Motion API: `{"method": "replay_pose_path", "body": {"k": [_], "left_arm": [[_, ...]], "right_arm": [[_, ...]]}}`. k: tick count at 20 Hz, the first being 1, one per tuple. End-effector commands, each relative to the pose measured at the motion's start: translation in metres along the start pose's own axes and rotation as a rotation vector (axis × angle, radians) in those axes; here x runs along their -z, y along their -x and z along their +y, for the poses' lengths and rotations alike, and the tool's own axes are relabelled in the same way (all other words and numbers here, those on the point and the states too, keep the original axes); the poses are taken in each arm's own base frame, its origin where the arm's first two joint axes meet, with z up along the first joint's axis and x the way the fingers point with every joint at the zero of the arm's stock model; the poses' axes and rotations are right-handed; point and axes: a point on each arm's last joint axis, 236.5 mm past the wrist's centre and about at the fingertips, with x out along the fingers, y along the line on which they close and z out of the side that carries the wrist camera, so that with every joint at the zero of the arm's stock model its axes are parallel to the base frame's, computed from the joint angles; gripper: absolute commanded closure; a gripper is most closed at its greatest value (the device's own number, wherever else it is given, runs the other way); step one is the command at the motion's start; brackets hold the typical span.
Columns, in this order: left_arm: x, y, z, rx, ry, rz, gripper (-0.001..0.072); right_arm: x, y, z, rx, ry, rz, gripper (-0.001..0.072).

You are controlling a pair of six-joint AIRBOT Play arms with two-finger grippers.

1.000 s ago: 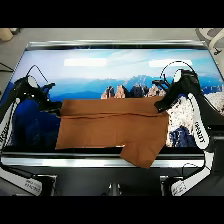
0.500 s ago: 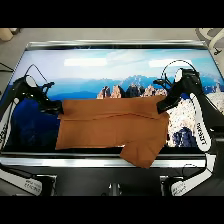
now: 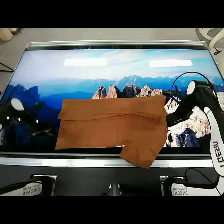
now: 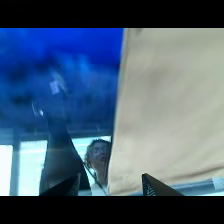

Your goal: Fold the shirts.

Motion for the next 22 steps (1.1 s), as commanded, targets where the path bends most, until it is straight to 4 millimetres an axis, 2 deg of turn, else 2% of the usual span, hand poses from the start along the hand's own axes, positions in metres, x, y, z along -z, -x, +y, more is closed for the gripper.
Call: {"method": "replay_pose_path", "body": {"k": [1,4,7,8,10,12,13,15,16,19,22], "left_arm": [[0.029,-0.035,-0.004,0.052,0.041,0.001,0.0231],[0.032,-0.049,-0.008,0.06,0.044,-0.002,0.0232],[0.029,-0.055,-0.015,0.072,0.039,-0.018,0.0233],[0.025,-0.055,-0.016,0.074,0.04,-0.033,0.0253],[0.017,-0.055,-0.017,0.076,0.068,-0.066,0.0383],[0.015,-0.054,-0.018,0.082,0.073,-0.076,0.066],[0.015,-0.054,-0.019,0.084,0.066,-0.078,0.0684],[0.014,-0.053,-0.019,0.086,0.057,-0.081,0.0685],[0.014,-0.053,-0.02,0.09,0.045,-0.082,0.0685],[0.015,-0.053,-0.021,0.09,0.044,-0.08,0.0685],[0.018,-0.053,-0.022,0.096,0.033,-0.067,0.0685]], "right_arm": [[0.008,-0.003,0.007,-0.003,-0.004,-0.024,0.0229],[0.01,-0.002,0.008,-0.006,0.0,-0.021,0.0229],[0.01,-0.002,0.008,-0.006,-0.001,-0.02,0.0229],[0.01,-0.002,0.009,-0.007,-0.001,-0.019,0.0229],[0.015,-0.002,0.011,-0.017,-0.001,-0.003,0.0229],[0.021,-0.001,0.019,-0.027,-0.002,-0.015,0.023],[0.026,-0.001,0.027,-0.036,-0.003,-0.024,0.0229],[0.045,-0.007,0.046,-0.068,-0.006,-0.025,0.0211],[0.056,-0.014,0.057,-0.092,-0.009,-0.015,0.0166],[0.084,-0.039,0.086,-0.177,-0.023,0.039,0.0156],[0.079,-0.059,0.107,-0.257,-0.075,-0.002,0.0167]]}}
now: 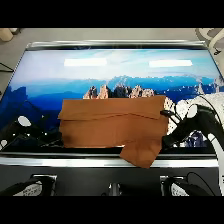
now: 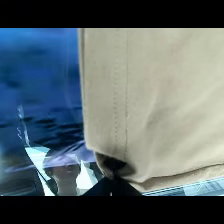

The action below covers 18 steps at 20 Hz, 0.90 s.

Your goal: Fold the shirts.

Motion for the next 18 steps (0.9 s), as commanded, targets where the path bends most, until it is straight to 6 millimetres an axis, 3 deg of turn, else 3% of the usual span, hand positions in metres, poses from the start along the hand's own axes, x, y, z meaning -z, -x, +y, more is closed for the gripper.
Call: {"method": "replay_pose_path", "body": {"k": [1,6,10,13,16,18], "left_arm": [[-0.004,0.0,-0.001,0.004,-0.022,-0.02,0.0685],[-0.007,0.007,-0.006,0.012,-0.033,-0.05,0.0685],[-0.007,0.008,-0.006,0.012,-0.034,-0.053,0.0685],[-0.007,0.008,-0.006,0.011,-0.034,-0.054,0.0684],[-0.018,0.015,-0.007,0.005,-0.069,-0.107,0.0686],[-0.029,0.029,-0.013,0.006,-0.088,-0.141,0.0687]], "right_arm": [[0.001,-0.028,0.021,-0.087,-0.07,-0.043,0.0167],[-0.005,-0.053,0.036,-0.158,-0.145,-0.094,0.0188],[-0.012,-0.06,0.031,-0.143,-0.172,-0.139,0.025],[-0.019,-0.058,0.026,-0.124,-0.167,-0.168,0.0683],[-0.026,-0.041,0.026,-0.116,-0.057,-0.178,0.0691],[-0.037,-0.016,0.025,-0.103,0.0,-0.197,0.0691]]}}
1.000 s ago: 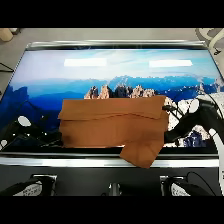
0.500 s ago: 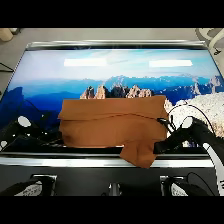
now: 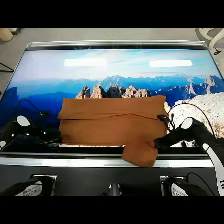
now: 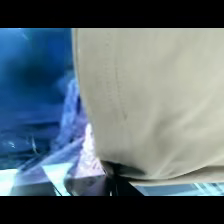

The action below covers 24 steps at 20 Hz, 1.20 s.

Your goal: Fold the shirts.

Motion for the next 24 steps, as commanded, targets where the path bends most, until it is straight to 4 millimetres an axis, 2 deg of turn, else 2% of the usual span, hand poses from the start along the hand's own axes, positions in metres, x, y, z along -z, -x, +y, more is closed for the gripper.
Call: {"method": "replay_pose_path", "body": {"k": [1,2,5,7,8,12,15,18,21,22,23,24], "left_arm": [[-0.019,0.022,-0.012,0.015,-0.037,-0.058,0.0687],[-0.03,0.035,-0.016,0.014,-0.054,-0.094,0.0687],[-0.075,0.077,-0.029,0.007,-0.08,-0.244,0.0691],[-0.107,0.098,-0.034,0.007,-0.063,-0.332,0.069],[-0.12,0.104,-0.037,0.014,-0.055,-0.355,0.0689],[-0.168,0.107,-0.045,0.051,-0.043,-0.375,0.0688],[-0.201,0.098,-0.045,0.055,-0.042,-0.365,0.0687],[-0.224,0.081,-0.042,0.059,-0.033,-0.341,0.0687],[-0.227,0.05,-0.032,0.063,0.019,-0.276,0.0685],[-0.226,0.041,-0.03,0.064,0.04,-0.256,0.0645],[-0.226,0.037,-0.03,0.07,0.051,-0.248,0.0476],[-0.226,0.038,-0.032,0.078,0.053,-0.25,0.0227]], "right_arm": [[-0.024,0.036,0.009,-0.008,0.105,-0.034,0.0691],[-0.04,0.052,0.009,0.012,0.127,-0.075,0.0691],[-0.106,0.112,-0.001,0.129,0.149,-0.296,0.0692],[-0.143,0.139,-0.01,0.186,0.151,-0.418,0.0692],[-0.158,0.144,-0.015,0.201,0.15,-0.454,0.0692],[-0.215,0.145,-0.032,0.194,0.126,-0.584,0.0692],[-0.248,0.133,-0.046,0.162,0.083,-0.631,0.0692],[-0.261,0.107,-0.066,0.159,0.049,-0.61,0.0691],[-0.26,0.083,-0.075,0.141,0.027,-0.565,0.0688],[-0.26,0.081,-0.076,0.141,0.026,-0.562,0.0608],[-0.261,0.083,-0.076,0.147,0.038,-0.567,0.046],[-0.26,0.088,-0.075,0.159,0.082,-0.564,0.0239]]}}
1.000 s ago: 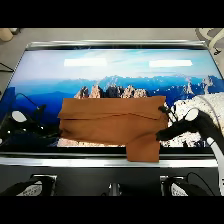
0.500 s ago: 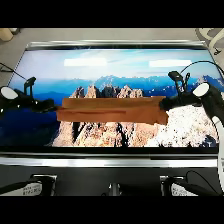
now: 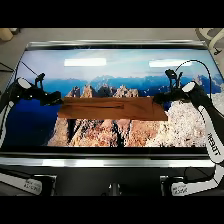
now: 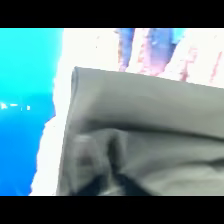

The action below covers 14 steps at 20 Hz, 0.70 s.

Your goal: Fold the shirts.

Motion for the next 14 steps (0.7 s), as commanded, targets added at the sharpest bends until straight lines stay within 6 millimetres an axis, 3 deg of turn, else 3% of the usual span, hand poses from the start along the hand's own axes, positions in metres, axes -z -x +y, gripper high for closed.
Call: {"method": "replay_pose_path", "body": {"k": [1,4,6,9,14], "left_arm": [[0.0,-0.009,-0.001,0.014,0.03,0.027,0.0115],[-0.01,0.016,-0.01,0.026,0.003,0.009,0.0106],[-0.018,0.035,-0.02,0.034,-0.021,-0.03,0.0107],[-0.022,0.061,-0.038,0.043,-0.059,-0.084,0.0108],[-0.018,0.1,-0.073,0.063,-0.138,-0.157,0.0108]], "right_arm": [[-0.001,0.001,-0.002,0.001,0.095,0.02,0.0038],[0.024,0.023,-0.014,0.052,0.226,0.189,0.0001],[0.05,0.025,-0.02,0.054,0.245,0.297,-0.0002],[0.071,0.012,-0.017,0.007,0.211,0.37,-0.0003],[0.08,-0.011,-0.012,-0.027,0.084,0.381,-0.0004]]}}
